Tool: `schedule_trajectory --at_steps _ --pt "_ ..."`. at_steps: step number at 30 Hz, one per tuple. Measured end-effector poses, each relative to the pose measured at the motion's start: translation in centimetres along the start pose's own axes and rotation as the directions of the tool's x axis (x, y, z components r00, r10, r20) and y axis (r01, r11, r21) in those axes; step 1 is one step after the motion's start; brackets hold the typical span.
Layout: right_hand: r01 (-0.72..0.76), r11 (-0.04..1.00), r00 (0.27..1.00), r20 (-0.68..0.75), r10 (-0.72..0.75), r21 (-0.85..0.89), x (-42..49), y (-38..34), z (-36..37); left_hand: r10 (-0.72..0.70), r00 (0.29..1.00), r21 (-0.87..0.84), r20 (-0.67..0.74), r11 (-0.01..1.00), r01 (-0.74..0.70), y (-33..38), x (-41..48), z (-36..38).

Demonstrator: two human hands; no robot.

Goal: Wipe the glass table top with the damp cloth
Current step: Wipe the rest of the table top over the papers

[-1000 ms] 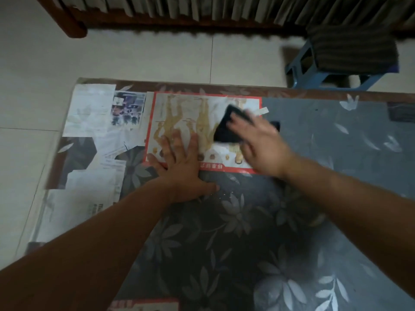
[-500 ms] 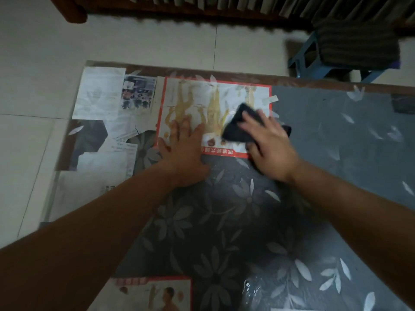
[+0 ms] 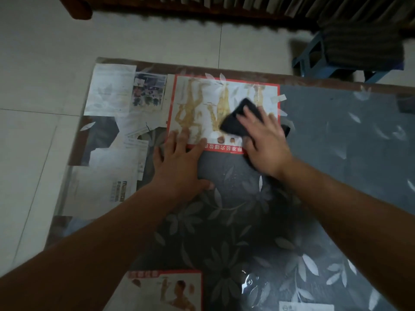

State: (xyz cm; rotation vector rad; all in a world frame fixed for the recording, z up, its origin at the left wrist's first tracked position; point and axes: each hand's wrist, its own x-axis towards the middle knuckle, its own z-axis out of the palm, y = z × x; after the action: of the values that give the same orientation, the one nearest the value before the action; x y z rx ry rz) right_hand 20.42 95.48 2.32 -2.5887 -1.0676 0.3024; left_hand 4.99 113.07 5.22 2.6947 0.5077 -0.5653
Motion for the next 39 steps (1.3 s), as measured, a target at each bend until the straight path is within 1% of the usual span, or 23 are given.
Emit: schedule_trajectory --at_steps 2,3,5,7,9,10,12,13,15,16,17,19,21,23,24,26,28,29,31,33,35,37,39 --pt "-0.150 0.987 0.988 -0.018 0.151 0.059 2.0 -1.5 0.5 -0.001 1.000 -0.005 0.002 1.000 0.001 -0.2 0.0 0.1" --pt "-0.131 0.990 0.991 -0.031 0.133 0.053 1.2 -2.2 1.0 0.005 1.000 -0.004 0.005 1.000 -0.005 -0.3 0.0 0.1" --pt "0.050 0.999 0.999 -0.011 -0.050 -0.008 -3.5 -3.3 1.9 0.014 1.000 -0.014 0.007 1.000 -0.014 -0.5 0.0 0.3" --pt "0.217 0.975 0.972 0.103 -0.211 -0.046 -9.7 -3.4 2.2 0.030 0.999 -0.020 -0.022 0.999 -0.030 -0.7 -0.2 0.4" --pt "0.275 0.960 0.946 0.190 -0.261 -0.051 -12.2 -2.3 1.3 0.077 0.994 0.008 -0.072 0.997 -0.076 -0.7 -0.8 0.8" --pt "0.271 0.961 0.949 0.182 -0.257 -0.057 -11.4 -1.6 0.9 0.106 0.990 0.029 -0.096 0.994 -0.104 -0.7 -1.1 1.1" --pt "0.155 0.986 0.986 0.079 -0.149 -0.069 -7.3 -1.4 0.5 0.159 0.981 0.056 -0.114 0.987 -0.154 -0.6 -1.9 1.7" --pt "0.039 0.998 0.999 0.018 -0.038 -0.051 -4.6 -1.7 0.4 0.178 0.978 0.058 -0.114 0.983 -0.172 -0.6 -2.3 2.0" --pt "-0.161 0.987 0.987 -0.020 0.161 0.018 -0.6 -2.6 0.6 0.216 0.970 0.053 -0.115 0.976 -0.211 -0.5 -3.3 2.6" --pt "-0.192 0.981 0.981 -0.026 0.193 0.033 -0.1 -3.2 1.0 0.249 0.962 0.045 -0.115 0.968 -0.245 -0.3 -3.7 2.7" --pt "-0.157 0.987 0.987 -0.030 0.157 0.022 -0.9 -3.6 1.5 0.289 0.951 0.028 -0.109 0.957 -0.287 -0.2 -4.2 2.8" --pt "0.033 0.999 0.999 -0.002 -0.033 -0.041 -5.4 -4.0 2.2 0.377 0.921 -0.007 -0.103 0.925 -0.379 -0.3 -5.0 2.9" --pt "0.174 0.982 0.981 0.104 -0.166 -0.073 -11.2 -4.0 2.1 0.432 0.895 0.002 -0.111 0.901 -0.434 -0.7 -6.0 3.0" --pt "0.201 0.977 0.967 0.178 -0.185 -0.076 -13.2 -3.0 1.4 0.387 0.914 0.036 -0.121 0.922 -0.386 -1.3 -7.0 3.2" --pt "0.176 0.981 0.974 0.160 -0.162 -0.079 -12.3 -2.6 1.0 0.337 0.933 0.053 -0.125 0.941 -0.333 -1.7 -7.4 3.4" --pt "0.012 0.997 0.999 0.041 -0.009 -0.077 -8.2 -2.7 1.0 0.263 0.954 0.095 -0.142 0.963 -0.251 -2.2 -7.9 3.8" --pt "-0.222 0.975 0.975 -0.038 0.221 -0.010 -4.6 -4.2 1.4 0.214 0.962 0.107 -0.170 0.974 -0.198 -2.5 -8.1 4.3" --pt "-0.280 0.960 0.958 -0.054 0.280 0.011 -4.1 -4.9 1.9 0.191 0.965 0.110 -0.181 0.979 -0.174 -2.5 -8.2 4.4" --pt "-0.176 0.984 0.984 -0.041 0.175 -0.019 -6.8 -6.3 3.1 0.155 0.969 0.111 -0.191 0.985 -0.136 -2.6 -8.6 4.8" --pt "0.059 0.995 0.997 0.061 -0.054 -0.081 -11.9 -7.1 3.7 0.139 0.969 0.106 -0.206 0.987 -0.119 -2.7 -8.7 5.3" --pt "0.149 0.987 0.975 0.177 -0.135 -0.067 -15.1 -6.9 3.6 0.143 0.967 0.098 -0.210 0.987 -0.125 -2.9 -8.9 5.7" --pt "0.081 0.997 0.987 0.140 -0.080 -0.008 -13.4 -6.4 2.9 0.144 0.966 0.058 -0.215 0.989 -0.135 -2.9 -9.1 5.8" --pt "-0.091 0.995 0.996 0.009 0.091 0.035 -8.7 -7.0 2.2 0.151 0.962 -0.017 -0.226 0.987 -0.158 -2.9 -9.2 5.6"
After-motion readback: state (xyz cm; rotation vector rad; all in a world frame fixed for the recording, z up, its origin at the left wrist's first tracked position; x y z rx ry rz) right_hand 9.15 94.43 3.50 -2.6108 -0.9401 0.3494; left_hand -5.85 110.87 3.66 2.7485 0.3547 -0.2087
